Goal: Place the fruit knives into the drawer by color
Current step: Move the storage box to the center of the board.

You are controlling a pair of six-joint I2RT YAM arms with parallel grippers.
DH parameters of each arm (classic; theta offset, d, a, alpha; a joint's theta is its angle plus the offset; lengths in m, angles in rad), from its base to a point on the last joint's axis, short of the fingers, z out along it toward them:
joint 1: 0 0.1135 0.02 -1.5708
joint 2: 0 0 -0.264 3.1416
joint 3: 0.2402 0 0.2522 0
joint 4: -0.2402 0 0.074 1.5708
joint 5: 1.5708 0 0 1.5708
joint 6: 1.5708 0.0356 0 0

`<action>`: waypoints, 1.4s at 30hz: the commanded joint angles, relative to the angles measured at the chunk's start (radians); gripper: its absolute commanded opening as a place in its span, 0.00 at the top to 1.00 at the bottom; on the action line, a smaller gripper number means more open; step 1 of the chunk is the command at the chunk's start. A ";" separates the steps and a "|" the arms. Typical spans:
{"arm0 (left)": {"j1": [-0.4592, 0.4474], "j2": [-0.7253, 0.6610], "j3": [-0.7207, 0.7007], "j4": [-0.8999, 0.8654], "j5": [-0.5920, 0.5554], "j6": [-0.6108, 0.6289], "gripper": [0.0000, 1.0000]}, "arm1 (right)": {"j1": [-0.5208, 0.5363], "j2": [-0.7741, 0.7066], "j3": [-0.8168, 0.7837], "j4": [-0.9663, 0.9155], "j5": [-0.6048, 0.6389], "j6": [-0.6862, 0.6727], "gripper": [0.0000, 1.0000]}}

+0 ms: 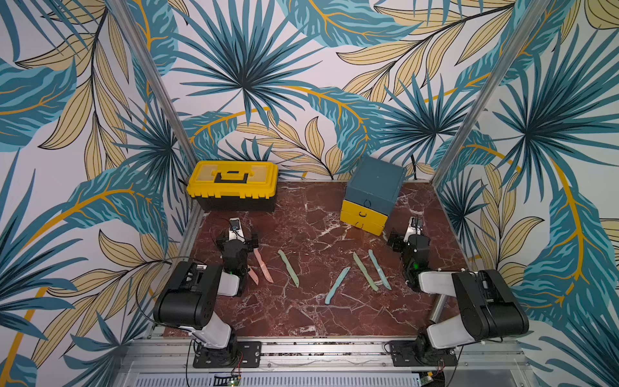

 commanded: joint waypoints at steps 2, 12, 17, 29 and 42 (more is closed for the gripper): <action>0.008 -0.004 0.011 0.001 -0.007 -0.007 0.00 | 0.000 -0.003 0.004 0.001 0.010 0.009 0.00; 0.008 -0.003 0.011 0.001 -0.007 -0.007 0.00 | 0.000 -0.003 0.004 0.002 0.010 0.009 0.00; 0.007 -0.003 0.011 0.001 -0.006 -0.007 0.00 | 0.000 -0.004 0.004 0.001 0.010 0.008 0.00; -0.074 -0.147 -0.033 -0.015 -0.032 0.095 0.00 | 0.002 -0.094 0.073 -0.173 0.123 0.028 0.00; -0.322 -0.252 0.670 -1.082 0.071 -0.153 0.00 | 0.004 -0.189 0.671 -1.255 0.197 0.296 0.00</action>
